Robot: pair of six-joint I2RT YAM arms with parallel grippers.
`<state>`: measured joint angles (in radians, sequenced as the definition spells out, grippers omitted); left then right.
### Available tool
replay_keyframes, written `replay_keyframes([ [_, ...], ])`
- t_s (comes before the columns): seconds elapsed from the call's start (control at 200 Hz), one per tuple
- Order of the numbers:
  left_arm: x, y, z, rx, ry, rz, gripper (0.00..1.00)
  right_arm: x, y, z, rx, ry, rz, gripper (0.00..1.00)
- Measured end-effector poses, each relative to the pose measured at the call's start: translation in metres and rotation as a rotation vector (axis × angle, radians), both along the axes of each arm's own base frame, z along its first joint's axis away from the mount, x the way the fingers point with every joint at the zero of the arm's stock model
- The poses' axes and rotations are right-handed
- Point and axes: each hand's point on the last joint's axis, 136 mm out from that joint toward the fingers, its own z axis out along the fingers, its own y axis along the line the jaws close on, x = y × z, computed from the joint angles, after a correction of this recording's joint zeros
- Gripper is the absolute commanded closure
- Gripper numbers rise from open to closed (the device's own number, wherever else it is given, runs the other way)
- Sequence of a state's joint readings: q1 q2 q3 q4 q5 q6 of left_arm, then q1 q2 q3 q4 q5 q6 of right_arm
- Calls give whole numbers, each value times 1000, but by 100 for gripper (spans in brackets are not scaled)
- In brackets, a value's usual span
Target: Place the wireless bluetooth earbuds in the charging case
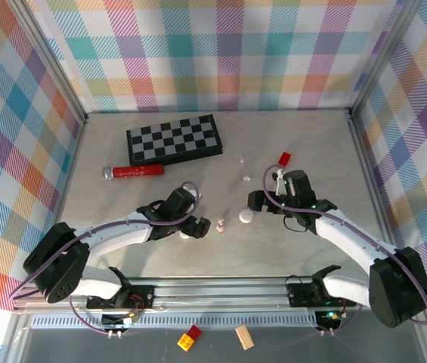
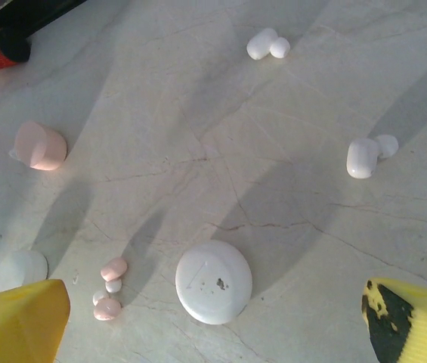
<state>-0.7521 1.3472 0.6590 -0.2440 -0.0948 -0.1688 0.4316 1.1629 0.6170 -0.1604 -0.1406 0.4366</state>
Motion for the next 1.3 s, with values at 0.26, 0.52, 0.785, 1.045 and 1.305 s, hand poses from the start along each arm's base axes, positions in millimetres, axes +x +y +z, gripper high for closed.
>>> replay_keyframes([
  [0.26,-18,24,-10,69,98,92,8,5,2,-6,-10,25,1,1],
  [0.52,-22,25,-17,95,132,100,26,10,7,2,5,13,8,1],
  [0.785,-26,19,-30,113,183,68,39,13,7,6,13,8,-3,1],
  [1.045,-25,4,-29,97,208,21,52,15,4,9,18,8,-44,1],
  [1.305,-25,-2,-26,82,209,-6,53,17,0,12,44,23,-106,1],
])
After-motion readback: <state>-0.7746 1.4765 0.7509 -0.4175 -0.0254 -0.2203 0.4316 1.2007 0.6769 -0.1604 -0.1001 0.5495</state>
